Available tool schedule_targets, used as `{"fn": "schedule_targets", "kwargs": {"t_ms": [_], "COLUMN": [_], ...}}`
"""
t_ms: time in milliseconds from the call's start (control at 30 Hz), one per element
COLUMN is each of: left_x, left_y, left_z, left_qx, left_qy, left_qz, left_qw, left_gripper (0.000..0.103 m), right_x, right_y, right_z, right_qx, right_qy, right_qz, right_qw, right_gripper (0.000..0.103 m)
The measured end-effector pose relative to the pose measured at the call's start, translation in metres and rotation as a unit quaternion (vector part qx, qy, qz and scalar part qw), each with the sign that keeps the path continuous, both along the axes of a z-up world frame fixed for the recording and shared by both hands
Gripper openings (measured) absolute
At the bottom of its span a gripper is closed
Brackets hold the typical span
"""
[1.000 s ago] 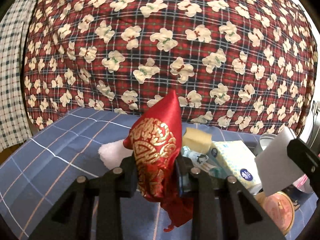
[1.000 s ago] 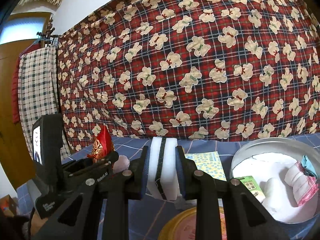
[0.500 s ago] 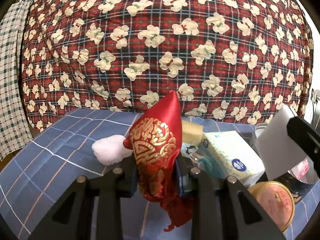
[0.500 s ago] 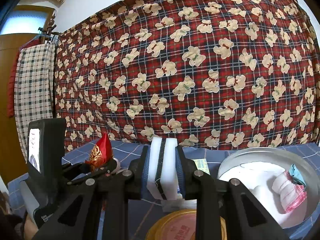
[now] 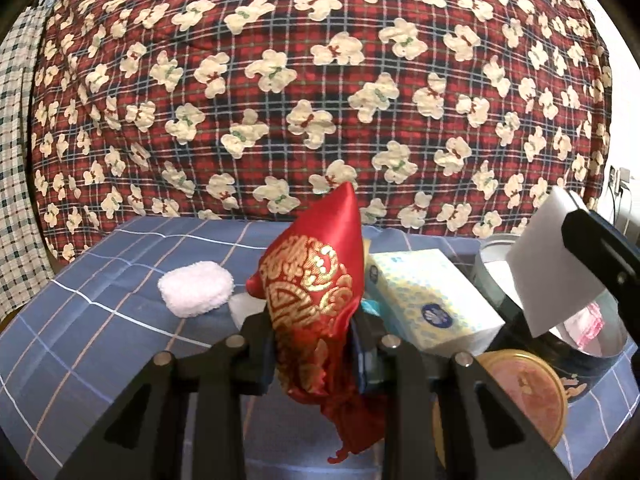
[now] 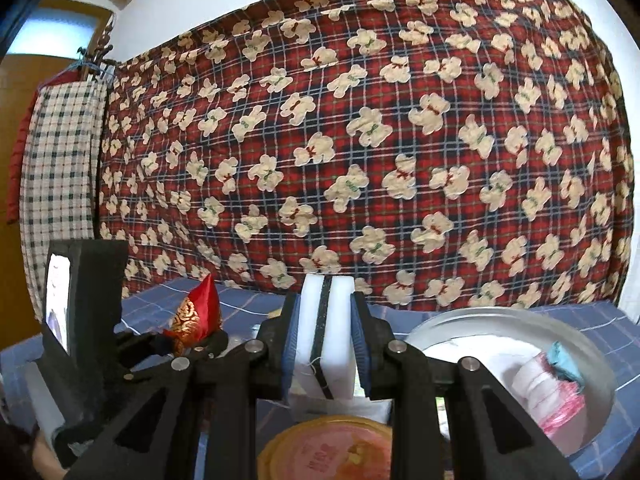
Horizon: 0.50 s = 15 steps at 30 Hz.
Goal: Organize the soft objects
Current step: 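Carry the pouch and sponge with both grippers over the silver basin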
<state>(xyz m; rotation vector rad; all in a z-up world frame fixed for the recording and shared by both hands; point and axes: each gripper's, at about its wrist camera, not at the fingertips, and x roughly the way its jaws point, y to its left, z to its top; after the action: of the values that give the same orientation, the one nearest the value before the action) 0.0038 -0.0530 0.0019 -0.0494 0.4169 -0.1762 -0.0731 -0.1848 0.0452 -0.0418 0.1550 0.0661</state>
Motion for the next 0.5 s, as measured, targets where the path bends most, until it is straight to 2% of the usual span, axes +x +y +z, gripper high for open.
{"fn": "schedule_targets", "kwargs": {"t_ms": [200,500], "left_x": [-0.008,-0.017], "left_y": [-0.018,-0.038], "left_z": [0.001,0.003], "left_qx": [0.006,0.01], "left_qy": [-0.002,-0.006], "left_qz": [-0.015,-0.025], "left_qw": [0.9999,0.9996], "left_gripper": [0.028,0.028], "right_x": [-0.011,-0.017], "right_y": [-0.014,-0.044], "right_z": [-0.001,0.002], "right_qx": [-0.035,-0.023], "right_qy": [-0.014,-0.018], "right_qz": [-0.024,-0.046], "right_qw": [0.999,0.999], "right_gripper": [0.027,0.027]}}
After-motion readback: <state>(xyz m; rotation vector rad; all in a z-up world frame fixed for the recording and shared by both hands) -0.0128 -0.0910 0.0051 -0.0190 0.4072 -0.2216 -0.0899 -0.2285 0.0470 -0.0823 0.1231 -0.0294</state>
